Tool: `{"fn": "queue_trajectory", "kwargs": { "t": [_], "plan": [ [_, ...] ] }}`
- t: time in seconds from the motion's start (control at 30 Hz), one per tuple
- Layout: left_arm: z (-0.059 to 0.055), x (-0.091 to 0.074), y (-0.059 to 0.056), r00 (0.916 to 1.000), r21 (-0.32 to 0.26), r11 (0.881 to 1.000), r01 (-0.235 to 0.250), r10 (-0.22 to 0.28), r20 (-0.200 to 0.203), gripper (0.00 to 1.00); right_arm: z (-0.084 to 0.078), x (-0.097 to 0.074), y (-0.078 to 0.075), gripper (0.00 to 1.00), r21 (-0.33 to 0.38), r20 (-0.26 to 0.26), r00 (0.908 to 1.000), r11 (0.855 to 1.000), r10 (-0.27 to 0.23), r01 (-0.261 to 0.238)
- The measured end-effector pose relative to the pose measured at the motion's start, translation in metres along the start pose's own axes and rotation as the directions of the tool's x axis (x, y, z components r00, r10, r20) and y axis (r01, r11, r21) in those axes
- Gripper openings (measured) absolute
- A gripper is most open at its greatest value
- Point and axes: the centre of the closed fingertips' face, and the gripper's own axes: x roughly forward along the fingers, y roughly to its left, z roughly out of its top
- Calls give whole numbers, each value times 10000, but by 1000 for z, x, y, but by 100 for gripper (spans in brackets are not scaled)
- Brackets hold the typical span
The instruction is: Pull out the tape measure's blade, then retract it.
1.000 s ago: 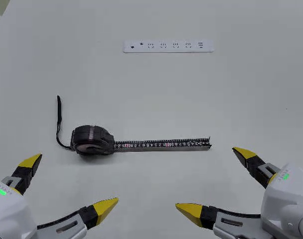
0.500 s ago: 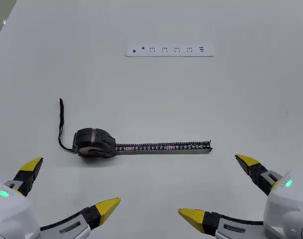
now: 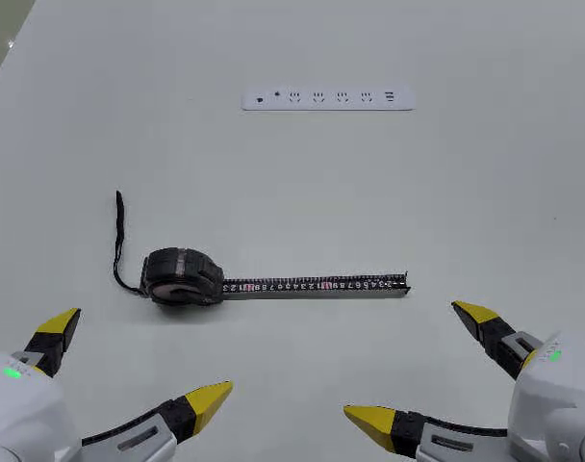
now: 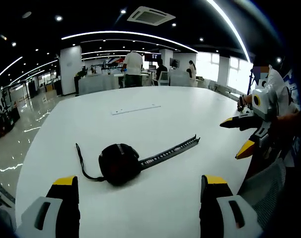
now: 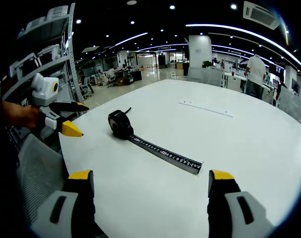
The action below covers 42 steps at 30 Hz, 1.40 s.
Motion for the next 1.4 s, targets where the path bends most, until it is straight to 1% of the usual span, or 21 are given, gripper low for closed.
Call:
{"fn": "queue_trajectory", "kwargs": {
  "t": [0.2, 0.27, 0.37, 0.43, 0.6, 0.7, 0.73, 0.87, 0.97, 1.03, 1.1, 1.27, 1.33, 1.4],
  "plan": [
    [3, 4, 2, 9999, 7, 9999, -138, 138, -31, 100, 0, 2, -5, 98, -136, -2, 10000, 9999, 52, -52],
    [7, 5, 4, 9995, 56, 9996, -292, 291, 104, 100, 1, 3, -7, 98, -150, -16, 10000, 9998, 96, -97],
    [8, 9, 6, 9993, -64, 9993, -372, 373, 92, 100, 0, 5, -9, 97, -301, -85, 9995, 9991, 299, -302],
    [10, 13, 5, 9991, -82, 9991, -405, 405, 99, 100, -1, 7, -12, 96, -465, -159, 9992, 9983, 354, -361],
    [13, 20, 7, 9980, -138, 9980, -621, 623, 97, 100, 1, 10, -20, 96, -579, -183, 9986, 9970, 504, -514],
    [17, 23, 9, 9967, -284, 9965, -781, 787, 215, 100, -1, 13, -21, 94, -687, -326, 9966, 9946, 752, -773],
    [17, 25, 11, 9959, -333, 9956, -877, 884, 207, 100, -2, 14, -23, 94, -761, -381, 9960, 9936, 811, -838],
    [16, 29, 13, 9944, -423, 9937, -1034, 1043, 186, 100, -2, 15, -29, 91, -955, -376, 9959, 9917, 828, -860],
    [12, 33, 17, 9914, -365, 9909, -1298, 1303, 117, 100, -3, 18, -32, 89, -1087, -335, 9939, 9882, 1047, -1078],
    [12, 35, 18, 9906, -422, 9898, -1361, 1367, 107, 100, -3, 20, -33, 88, -1238, -395, 9923, 9848, 1176, -1216],
    [11, 38, 20, 9897, -524, 9884, -1426, 1430, 47, 100, -4, 21, -34, 86, -1407, -491, 9894, 9798, 1364, -1421],
    [9, 44, 26, 9864, -747, 9836, -1641, 1646, 5, 100, -7, 25, -40, 82, -1671, -591, 9844, 9706, 1656, -1733],
    [8, 47, 28, 9852, -925, 9809, -1710, 1713, -48, 100, -10, 27, -42, 81, -1703, -750, 9802, 9662, 1832, -1936],
    [6, 49, 29, 9839, -998, 9789, -1784, 1783, -108, 100, -12, 29, -45, 80, -1893, -879, 9780, 9607, 1893, -2030]
  ]
}}
